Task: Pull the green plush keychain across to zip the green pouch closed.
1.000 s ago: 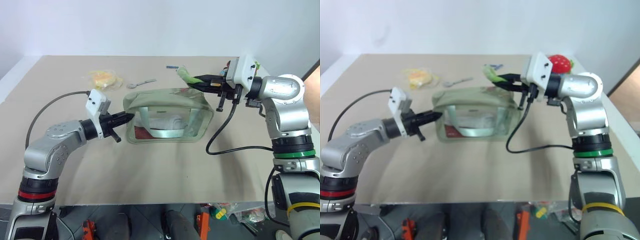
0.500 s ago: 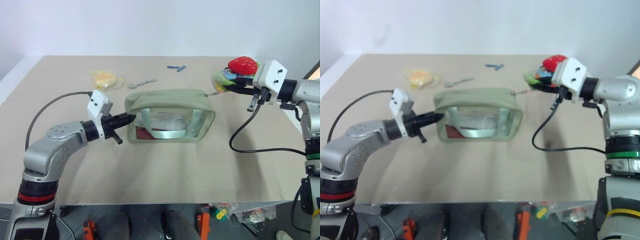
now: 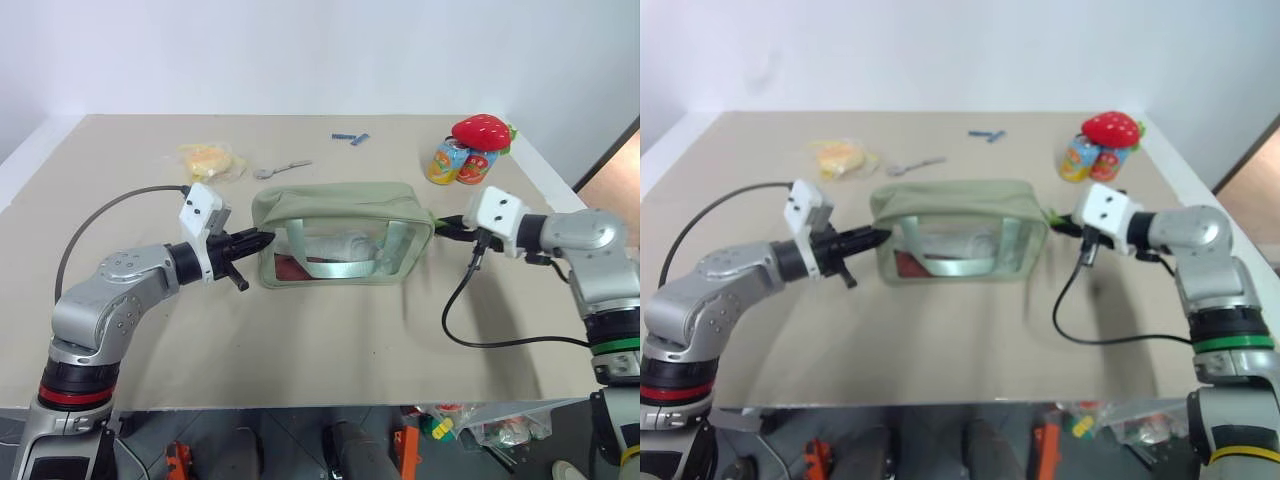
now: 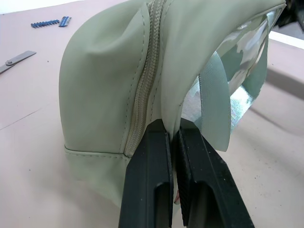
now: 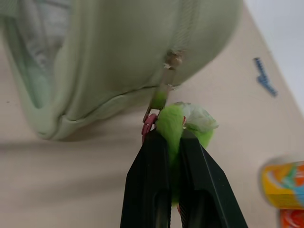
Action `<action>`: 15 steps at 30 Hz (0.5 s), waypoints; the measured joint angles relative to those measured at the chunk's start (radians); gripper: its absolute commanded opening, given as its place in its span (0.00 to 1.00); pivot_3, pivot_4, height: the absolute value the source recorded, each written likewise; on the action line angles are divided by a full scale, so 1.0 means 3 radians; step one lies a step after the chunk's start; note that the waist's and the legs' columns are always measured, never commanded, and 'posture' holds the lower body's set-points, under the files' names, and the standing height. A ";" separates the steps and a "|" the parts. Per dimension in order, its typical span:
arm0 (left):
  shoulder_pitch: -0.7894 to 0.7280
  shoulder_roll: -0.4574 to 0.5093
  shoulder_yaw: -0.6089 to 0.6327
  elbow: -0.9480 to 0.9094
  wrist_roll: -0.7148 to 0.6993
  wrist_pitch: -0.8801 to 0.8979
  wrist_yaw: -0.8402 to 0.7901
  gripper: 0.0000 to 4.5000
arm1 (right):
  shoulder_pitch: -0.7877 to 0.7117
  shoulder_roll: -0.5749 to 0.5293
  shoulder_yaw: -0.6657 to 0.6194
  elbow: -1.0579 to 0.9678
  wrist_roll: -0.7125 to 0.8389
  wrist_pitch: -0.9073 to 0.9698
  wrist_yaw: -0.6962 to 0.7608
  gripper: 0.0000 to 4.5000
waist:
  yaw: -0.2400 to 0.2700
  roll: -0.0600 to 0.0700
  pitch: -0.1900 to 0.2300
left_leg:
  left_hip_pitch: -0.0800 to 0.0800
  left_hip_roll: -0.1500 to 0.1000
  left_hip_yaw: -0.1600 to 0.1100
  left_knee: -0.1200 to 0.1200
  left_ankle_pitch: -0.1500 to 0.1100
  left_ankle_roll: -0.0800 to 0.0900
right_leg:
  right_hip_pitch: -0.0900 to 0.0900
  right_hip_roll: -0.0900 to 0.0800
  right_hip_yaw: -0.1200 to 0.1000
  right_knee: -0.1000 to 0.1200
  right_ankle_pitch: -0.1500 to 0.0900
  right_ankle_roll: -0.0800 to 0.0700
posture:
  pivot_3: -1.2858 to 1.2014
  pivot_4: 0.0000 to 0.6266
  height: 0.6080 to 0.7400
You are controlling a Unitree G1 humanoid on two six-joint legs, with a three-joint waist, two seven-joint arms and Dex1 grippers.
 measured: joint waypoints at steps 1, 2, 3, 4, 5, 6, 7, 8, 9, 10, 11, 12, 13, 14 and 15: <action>0.0000 -0.0002 -0.0002 0.0000 0.0001 -0.0001 0.0003 0.00 | 0.0000 0.0045 0.0010 -0.0011 -0.0009 0.0022 -0.0036 0.01 | 0.0000 0.0000 0.0000 | 0.0000 0.0000 0.0000 0.0001 0.0000 0.0000 | 0.0000 0.0000 0.0000 0.0000 0.0000 0.0000 | 0.52 0.24 1.00; 0.0000 -0.0005 -0.0004 0.0000 0.0001 -0.0001 0.0007 0.00 | -0.0001 0.0076 0.0012 -0.0018 -0.0017 0.0036 -0.0056 0.01 | 0.0001 0.0000 0.0000 | 0.0000 0.0000 0.0000 0.0001 0.0000 0.0000 | 0.0001 0.0000 0.0000 0.0000 0.0000 0.0000 | 0.52 0.24 1.00; 0.0000 -0.0013 -0.0006 0.0000 0.0000 -0.0001 0.0016 0.00 | -0.0002 0.0106 0.0018 -0.0018 -0.0031 0.0044 -0.0089 0.01 | 0.0003 0.0000 0.0000 | 0.0000 0.0000 0.0000 0.0001 0.0000 0.0000 | 0.0002 0.0000 0.0000 0.0000 0.0000 0.0000 | 0.52 0.24 1.00; -0.0001 -0.0018 -0.0005 0.0000 0.0000 -0.0001 0.0029 0.00 | -0.0003 0.0126 0.0021 -0.0015 -0.0057 0.0045 -0.0121 0.01 | 0.0003 0.0000 0.0000 | 0.0000 0.0000 0.0000 0.0001 0.0000 0.0000 | 0.0002 -0.0001 0.0000 -0.0001 0.0000 0.0000 | 0.52 0.24 1.00; -0.0003 -0.0020 -0.0006 0.0000 0.0004 -0.0001 0.0039 0.00 | -0.0004 0.0138 0.0024 -0.0004 -0.0078 0.0032 -0.0142 0.01 | 0.0003 0.0000 0.0000 | 0.0000 -0.0001 0.0000 0.0001 0.0000 0.0000 | 0.0002 -0.0001 0.0000 -0.0001 0.0000 0.0001 | 0.52 0.24 1.00; -0.0006 -0.0020 -0.0007 0.0000 0.0012 -0.0002 0.0052 0.00 | -0.0005 0.0145 0.0024 0.0016 -0.0091 0.0022 -0.0164 0.01 | 0.0002 0.0000 0.0000 | 0.0000 0.0000 0.0000 0.0001 0.0000 0.0000 | 0.0002 -0.0001 0.0000 -0.0001 0.0001 0.0001 | 0.52 0.24 1.00; -0.0007 -0.0020 -0.0011 0.0000 0.0026 -0.0006 0.0056 0.00 | -0.0006 0.0155 0.0024 0.0044 -0.0108 0.0009 -0.0189 0.01 | 0.0002 0.0000 0.0000 | 0.0000 0.0000 0.0000 0.0001 0.0000 0.0000 | 0.0002 0.0000 0.0000 -0.0001 0.0000 0.0001 | 0.52 0.24 1.00; -0.0009 -0.0019 -0.0011 0.0001 0.0032 -0.0008 0.0059 0.00 | -0.0006 0.0170 0.0024 0.0064 -0.0114 0.0005 -0.0204 0.01 | 0.0002 0.0000 0.0000 | 0.0000 0.0000 0.0000 0.0001 0.0000 0.0000 | 0.0002 0.0000 0.0000 -0.0001 0.0000 0.0001 | 0.52 0.24 1.00; -0.0011 -0.0019 -0.0012 0.0001 0.0036 -0.0008 0.0062 0.00 | -0.0006 0.0191 0.0024 0.0085 -0.0112 0.0001 -0.0217 0.01 | 0.0001 0.0000 0.0000 | 0.0000 0.0000 0.0000 0.0000 0.0000 0.0000 | 0.0002 0.0000 0.0000 -0.0001 0.0000 0.0001 | 0.52 0.24 1.00; -0.0014 -0.0019 -0.0012 0.0003 0.0036 -0.0008 0.0062 0.00 | -0.0006 0.0209 0.0017 0.0094 -0.0096 0.0022 -0.0225 0.08 | 0.0001 0.0000 0.0000 | 0.0000 0.0000 -0.0001 0.0000 0.0000 0.0000 | 0.0002 0.0000 0.0000 -0.0001 0.0000 0.0001 | 0.52 0.24 1.00; -0.0021 -0.0019 -0.0012 0.0009 0.0033 -0.0003 0.0061 0.00 | -0.0009 0.0230 -0.0002 0.0101 -0.0033 0.0110 -0.0216 0.17 | 0.0001 0.0000 0.0000 | 0.0000 0.0000 -0.0002 0.0000 0.0000 0.0000 | 0.0002 0.0001 -0.0001 0.0000 0.0000 0.0001 | 0.52 0.24 1.00; -0.0028 -0.0019 -0.0012 0.0018 0.0027 0.0002 0.0058 0.00 | -0.0018 0.0234 -0.0024 0.0100 0.0039 0.0214 -0.0190 0.22 | 0.0002 0.0000 0.0000 | 0.0000 0.0000 -0.0002 0.0000 0.0000 0.0000 | 0.0002 0.0000 -0.0001 0.0000 0.0001 0.0001 | 0.52 0.24 1.00; -0.0034 -0.0016 -0.0011 0.0021 0.0024 0.0008 0.0056 0.17 | -0.0026 0.0233 -0.0060 0.0100 0.0098 0.0308 -0.0167 0.31 | 0.0002 0.0000 0.0000 | -0.0001 0.0000 -0.0002 0.0001 0.0000 0.0000 | 0.0002 0.0000 -0.0001 -0.0001 0.0001 0.0001 | 0.52 0.24 1.00; -0.0046 -0.0011 -0.0011 0.0022 0.0016 0.0044 0.0053 0.23 | -0.0037 0.0213 -0.0134 0.0095 0.0199 0.0434 -0.0110 0.38 | 0.0003 0.0000 0.0000 | -0.0001 -0.0001 -0.0001 0.0001 0.0000 0.0000 | 0.0002 0.0000 0.0000 -0.0001 0.0001 0.0001 | 0.52 0.24 1.00; -0.0049 -0.0008 -0.0011 0.0023 0.0008 0.0062 0.0048 0.31 | -0.0044 0.0184 -0.0165 0.0086 0.0249 0.0489 -0.0073 0.46 | 0.0002 0.0000 0.0000 | -0.0002 -0.0001 -0.0001 0.0001 0.0000 0.0000 | 0.0002 0.0000 0.0000 -0.0001 0.0001 0.0002 | 0.52 0.24 1.00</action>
